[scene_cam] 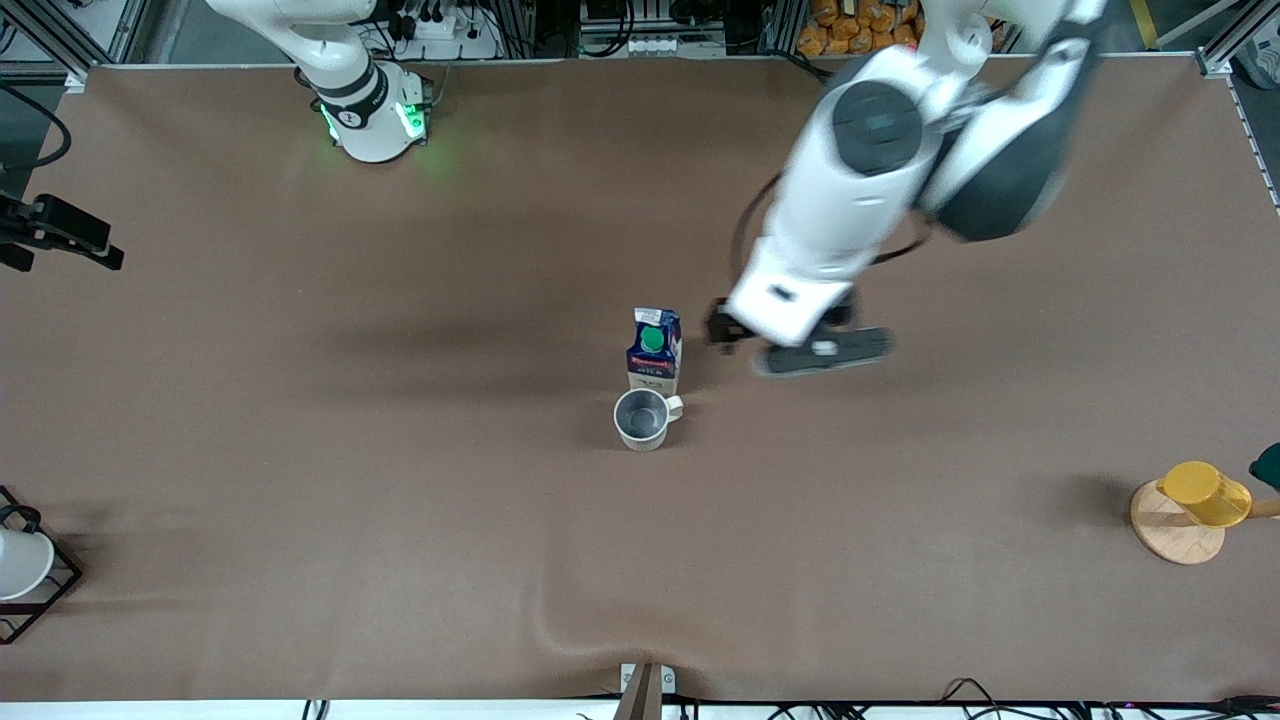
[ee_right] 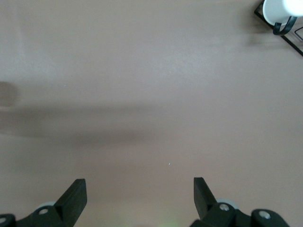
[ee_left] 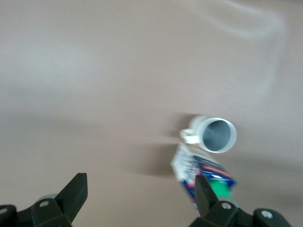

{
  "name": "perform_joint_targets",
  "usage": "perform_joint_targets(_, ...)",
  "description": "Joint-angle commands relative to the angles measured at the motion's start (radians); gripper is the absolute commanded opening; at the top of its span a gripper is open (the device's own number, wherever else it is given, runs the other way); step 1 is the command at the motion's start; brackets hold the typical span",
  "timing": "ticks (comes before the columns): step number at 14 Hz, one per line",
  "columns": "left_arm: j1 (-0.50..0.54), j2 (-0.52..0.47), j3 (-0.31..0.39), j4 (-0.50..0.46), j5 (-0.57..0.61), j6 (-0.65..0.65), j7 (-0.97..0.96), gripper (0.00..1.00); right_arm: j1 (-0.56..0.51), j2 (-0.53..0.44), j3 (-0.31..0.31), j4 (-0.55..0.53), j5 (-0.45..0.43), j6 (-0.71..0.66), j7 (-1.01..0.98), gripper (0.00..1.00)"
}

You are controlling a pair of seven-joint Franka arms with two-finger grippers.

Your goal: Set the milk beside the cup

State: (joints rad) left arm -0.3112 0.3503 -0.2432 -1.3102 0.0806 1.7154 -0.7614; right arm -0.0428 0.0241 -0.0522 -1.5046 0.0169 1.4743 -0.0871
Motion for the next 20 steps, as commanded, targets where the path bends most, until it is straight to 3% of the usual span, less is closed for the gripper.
perform_joint_targets(1,0.108,-0.106,-0.016,-0.06,0.036,-0.052,0.08,1.0,-0.011,-0.012,0.015,-0.011,0.006,0.011,0.018,1.0)
perform_joint_targets(10,0.362,-0.319,-0.015,-0.253,-0.056,-0.077,0.431,1.0,0.003,-0.023,0.018,-0.002,0.006,-0.028,0.089,1.0)
perform_joint_targets(16,0.363,-0.346,0.054,-0.245,-0.062,-0.122,0.585,1.0,0.0,-0.023,0.014,0.007,0.005,-0.028,0.089,1.0)
perform_joint_targets(20,0.359,-0.346,0.071,-0.244,-0.079,-0.122,0.59,1.0,0.003,-0.023,0.02,0.007,-0.009,-0.029,0.089,1.0)
